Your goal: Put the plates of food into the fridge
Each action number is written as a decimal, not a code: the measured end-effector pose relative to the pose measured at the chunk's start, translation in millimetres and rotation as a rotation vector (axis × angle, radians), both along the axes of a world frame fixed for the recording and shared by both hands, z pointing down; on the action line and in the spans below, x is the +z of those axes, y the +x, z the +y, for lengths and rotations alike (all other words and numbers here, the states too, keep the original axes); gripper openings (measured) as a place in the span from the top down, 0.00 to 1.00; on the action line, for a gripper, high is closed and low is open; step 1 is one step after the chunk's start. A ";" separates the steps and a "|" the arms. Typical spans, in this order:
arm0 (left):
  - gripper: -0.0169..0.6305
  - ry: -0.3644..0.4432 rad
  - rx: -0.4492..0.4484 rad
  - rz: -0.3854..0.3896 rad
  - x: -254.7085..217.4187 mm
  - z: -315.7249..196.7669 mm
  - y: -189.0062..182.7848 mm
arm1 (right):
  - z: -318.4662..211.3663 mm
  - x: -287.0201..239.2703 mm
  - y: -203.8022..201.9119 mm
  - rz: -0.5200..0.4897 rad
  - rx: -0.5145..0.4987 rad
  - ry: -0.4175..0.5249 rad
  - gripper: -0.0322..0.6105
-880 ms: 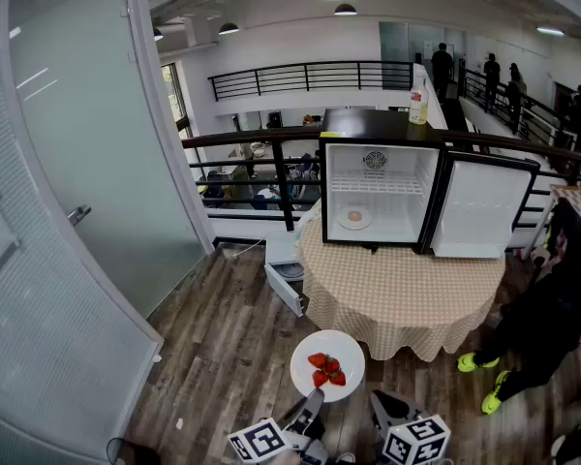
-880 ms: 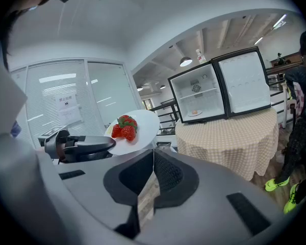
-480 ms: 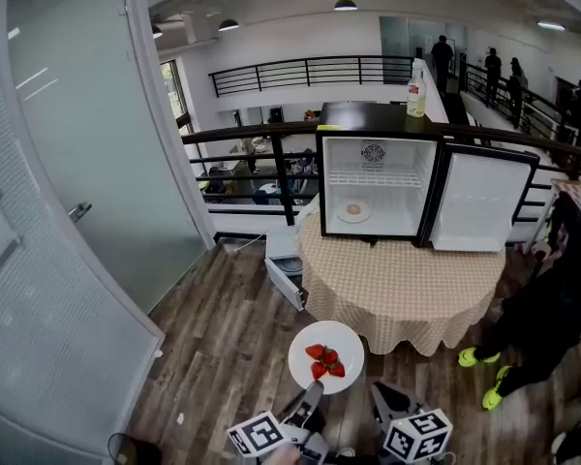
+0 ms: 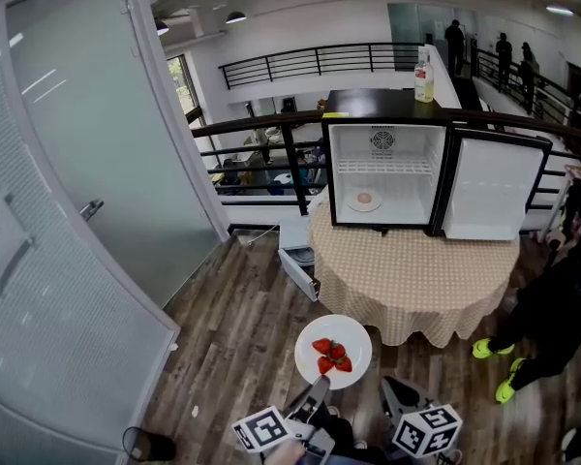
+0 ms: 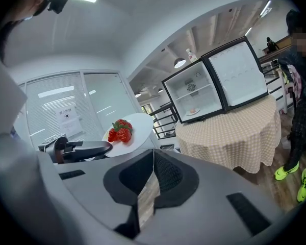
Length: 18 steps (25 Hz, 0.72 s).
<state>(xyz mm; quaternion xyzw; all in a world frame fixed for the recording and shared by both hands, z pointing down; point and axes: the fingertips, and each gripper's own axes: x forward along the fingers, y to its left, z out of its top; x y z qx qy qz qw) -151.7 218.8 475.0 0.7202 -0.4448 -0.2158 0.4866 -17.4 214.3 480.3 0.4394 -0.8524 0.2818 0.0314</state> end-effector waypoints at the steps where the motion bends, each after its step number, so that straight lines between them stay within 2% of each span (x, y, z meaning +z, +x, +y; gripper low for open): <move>1: 0.94 -0.003 -0.002 0.025 -0.9 -2.4 2.2 | -2.8 1.5 0.3 -0.002 -0.001 0.001 0.92; 3: 0.94 0.000 -0.004 0.137 -7.2 -10.8 11.5 | -11.0 3.0 0.5 -0.003 -0.001 0.000 0.92; 4: 0.94 0.002 -0.001 0.150 -7.8 -16.3 13.5 | -16.0 2.4 0.9 -0.004 0.002 -0.001 0.92; 6: 0.94 -0.001 0.011 0.106 -3.0 -29.0 14.4 | -26.5 2.2 4.4 -0.007 0.011 -0.005 0.92; 8: 0.94 -0.014 0.022 0.099 2.0 -44.7 21.1 | -39.1 3.6 12.1 -0.008 0.024 -0.008 0.92; 10: 0.94 -0.011 0.039 0.156 0.7 -65.6 36.1 | -55.5 5.8 23.2 -0.002 0.042 -0.009 0.92; 11: 0.94 -0.008 0.049 0.150 1.4 -77.3 41.3 | -64.8 6.5 29.1 0.003 0.052 -0.009 0.92; 13: 0.94 -0.008 0.072 0.061 7.9 -100.9 45.0 | -84.5 5.9 40.3 0.012 0.073 -0.009 0.92; 14: 0.94 -0.009 0.083 0.054 8.8 -113.0 49.1 | -95.2 4.9 45.7 0.017 0.086 -0.009 0.92; 18: 0.94 -0.001 0.133 0.075 2.3 -166.2 68.0 | -143.7 2.7 64.5 0.028 0.125 -0.012 0.92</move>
